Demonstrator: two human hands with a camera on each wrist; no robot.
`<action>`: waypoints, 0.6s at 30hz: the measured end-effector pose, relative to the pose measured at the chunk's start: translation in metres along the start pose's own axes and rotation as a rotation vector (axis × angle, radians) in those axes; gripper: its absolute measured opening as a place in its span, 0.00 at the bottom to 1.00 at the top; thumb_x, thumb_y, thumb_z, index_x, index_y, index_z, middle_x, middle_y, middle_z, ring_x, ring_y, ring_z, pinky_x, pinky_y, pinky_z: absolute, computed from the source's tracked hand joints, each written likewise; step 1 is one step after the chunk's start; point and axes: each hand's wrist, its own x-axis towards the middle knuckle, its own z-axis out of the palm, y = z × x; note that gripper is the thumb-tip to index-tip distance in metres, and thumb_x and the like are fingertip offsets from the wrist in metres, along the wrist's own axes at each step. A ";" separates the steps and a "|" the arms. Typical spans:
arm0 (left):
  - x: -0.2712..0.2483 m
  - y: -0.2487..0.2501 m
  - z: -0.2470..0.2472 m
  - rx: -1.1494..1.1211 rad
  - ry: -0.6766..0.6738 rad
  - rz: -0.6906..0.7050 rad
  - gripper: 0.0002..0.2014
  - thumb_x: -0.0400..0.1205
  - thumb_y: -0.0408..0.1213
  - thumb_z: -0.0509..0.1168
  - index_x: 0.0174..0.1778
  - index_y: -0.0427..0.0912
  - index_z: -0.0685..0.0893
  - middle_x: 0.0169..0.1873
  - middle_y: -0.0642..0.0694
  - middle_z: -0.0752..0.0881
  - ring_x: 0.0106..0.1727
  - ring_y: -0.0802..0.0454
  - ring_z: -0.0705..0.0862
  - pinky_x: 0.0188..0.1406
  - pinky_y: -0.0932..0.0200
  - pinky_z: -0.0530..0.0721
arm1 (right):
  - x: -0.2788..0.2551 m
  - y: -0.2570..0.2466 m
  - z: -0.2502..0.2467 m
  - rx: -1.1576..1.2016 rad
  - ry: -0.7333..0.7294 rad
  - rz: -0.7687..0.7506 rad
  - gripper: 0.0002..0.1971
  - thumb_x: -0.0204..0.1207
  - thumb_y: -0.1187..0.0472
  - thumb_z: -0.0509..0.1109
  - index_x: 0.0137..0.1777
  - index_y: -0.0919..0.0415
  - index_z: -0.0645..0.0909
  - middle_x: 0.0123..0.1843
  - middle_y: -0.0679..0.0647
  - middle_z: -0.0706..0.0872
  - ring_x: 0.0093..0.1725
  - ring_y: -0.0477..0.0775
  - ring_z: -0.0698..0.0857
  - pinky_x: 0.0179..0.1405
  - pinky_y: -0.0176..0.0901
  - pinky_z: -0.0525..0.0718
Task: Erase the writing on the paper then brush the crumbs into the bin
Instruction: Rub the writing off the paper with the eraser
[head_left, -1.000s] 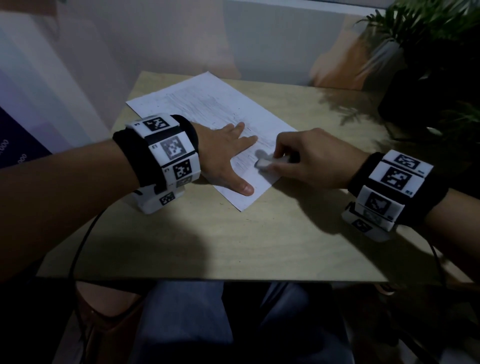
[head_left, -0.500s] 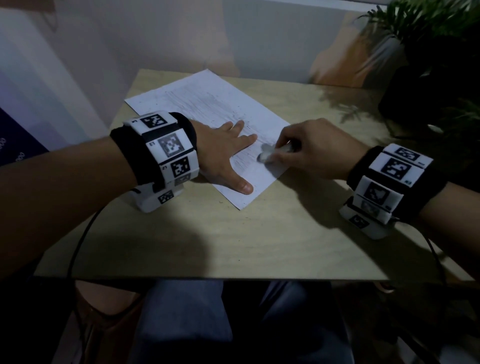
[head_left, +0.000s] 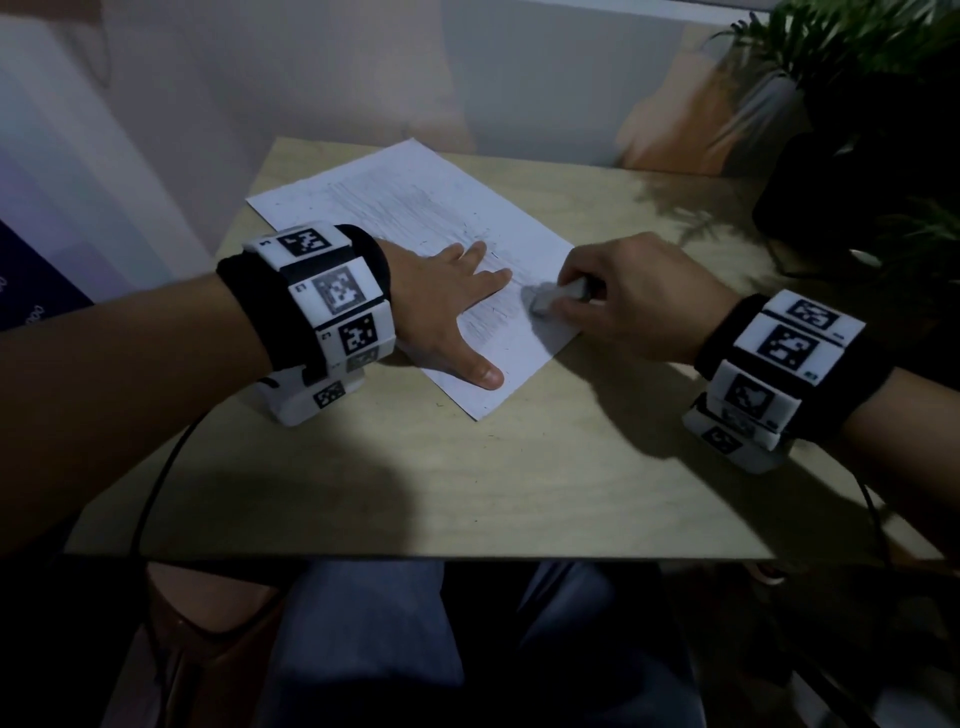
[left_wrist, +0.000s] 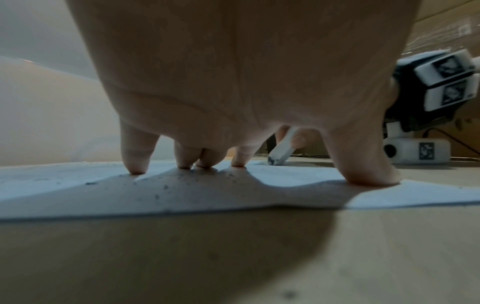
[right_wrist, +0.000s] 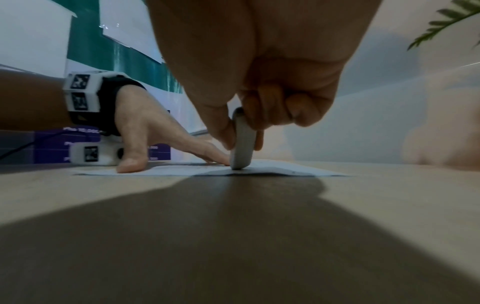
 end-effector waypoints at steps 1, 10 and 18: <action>0.000 0.000 0.000 -0.001 0.000 0.001 0.70 0.56 0.86 0.52 0.88 0.56 0.30 0.87 0.48 0.27 0.89 0.47 0.33 0.87 0.30 0.48 | -0.004 -0.006 0.000 0.032 -0.040 -0.050 0.17 0.78 0.40 0.69 0.48 0.54 0.86 0.35 0.48 0.83 0.36 0.56 0.81 0.37 0.49 0.78; 0.000 0.001 0.000 0.007 0.001 0.001 0.70 0.54 0.86 0.51 0.88 0.56 0.30 0.87 0.48 0.27 0.89 0.46 0.33 0.87 0.29 0.48 | 0.008 0.004 0.001 -0.047 -0.006 0.086 0.22 0.79 0.35 0.68 0.42 0.56 0.84 0.35 0.50 0.83 0.37 0.57 0.81 0.35 0.50 0.73; -0.001 0.001 0.000 0.004 -0.002 -0.002 0.71 0.54 0.87 0.51 0.88 0.56 0.29 0.87 0.47 0.27 0.89 0.46 0.33 0.87 0.29 0.48 | 0.017 0.021 -0.001 -0.038 -0.023 0.225 0.26 0.75 0.31 0.69 0.39 0.55 0.85 0.36 0.52 0.86 0.38 0.58 0.83 0.35 0.49 0.78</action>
